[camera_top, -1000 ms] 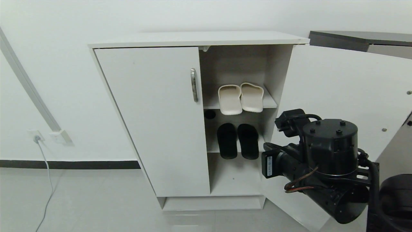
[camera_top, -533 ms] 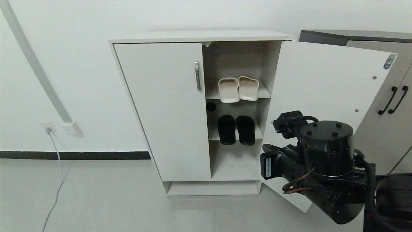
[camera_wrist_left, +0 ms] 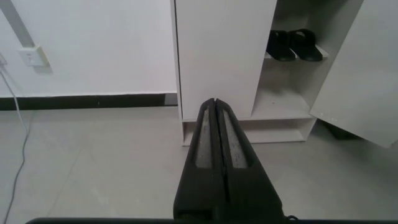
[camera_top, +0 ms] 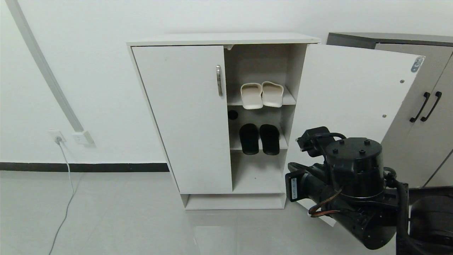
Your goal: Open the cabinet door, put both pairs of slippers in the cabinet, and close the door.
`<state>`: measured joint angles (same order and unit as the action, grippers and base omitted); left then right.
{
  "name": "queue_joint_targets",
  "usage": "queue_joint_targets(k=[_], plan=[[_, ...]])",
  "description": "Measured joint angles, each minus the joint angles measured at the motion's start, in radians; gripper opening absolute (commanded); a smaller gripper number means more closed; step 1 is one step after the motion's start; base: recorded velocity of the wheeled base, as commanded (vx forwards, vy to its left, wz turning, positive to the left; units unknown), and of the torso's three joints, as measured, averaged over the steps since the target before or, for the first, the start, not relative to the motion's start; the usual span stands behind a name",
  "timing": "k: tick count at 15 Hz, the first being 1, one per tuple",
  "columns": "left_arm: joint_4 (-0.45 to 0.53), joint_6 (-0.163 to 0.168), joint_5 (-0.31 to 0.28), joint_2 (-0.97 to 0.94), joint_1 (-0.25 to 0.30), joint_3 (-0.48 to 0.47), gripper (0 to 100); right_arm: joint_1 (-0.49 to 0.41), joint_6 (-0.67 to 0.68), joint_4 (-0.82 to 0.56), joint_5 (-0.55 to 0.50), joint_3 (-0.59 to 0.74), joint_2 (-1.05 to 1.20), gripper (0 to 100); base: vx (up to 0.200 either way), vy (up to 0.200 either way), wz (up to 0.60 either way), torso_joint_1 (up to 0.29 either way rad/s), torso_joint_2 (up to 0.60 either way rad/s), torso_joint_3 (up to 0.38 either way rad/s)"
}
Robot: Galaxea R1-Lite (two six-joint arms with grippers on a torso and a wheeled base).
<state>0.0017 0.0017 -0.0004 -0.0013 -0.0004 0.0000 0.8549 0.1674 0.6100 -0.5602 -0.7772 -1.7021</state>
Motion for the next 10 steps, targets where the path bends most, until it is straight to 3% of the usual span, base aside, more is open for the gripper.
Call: queue_joint_targets(k=[10], plan=[[0.000, 0.000, 0.000, 0.000, 0.000, 0.000, 0, -0.006, -0.002, 0.000, 0.000, 0.005, -0.008, 0, 0.000, 0.000, 0.00, 0.000, 0.00, 0.000]])
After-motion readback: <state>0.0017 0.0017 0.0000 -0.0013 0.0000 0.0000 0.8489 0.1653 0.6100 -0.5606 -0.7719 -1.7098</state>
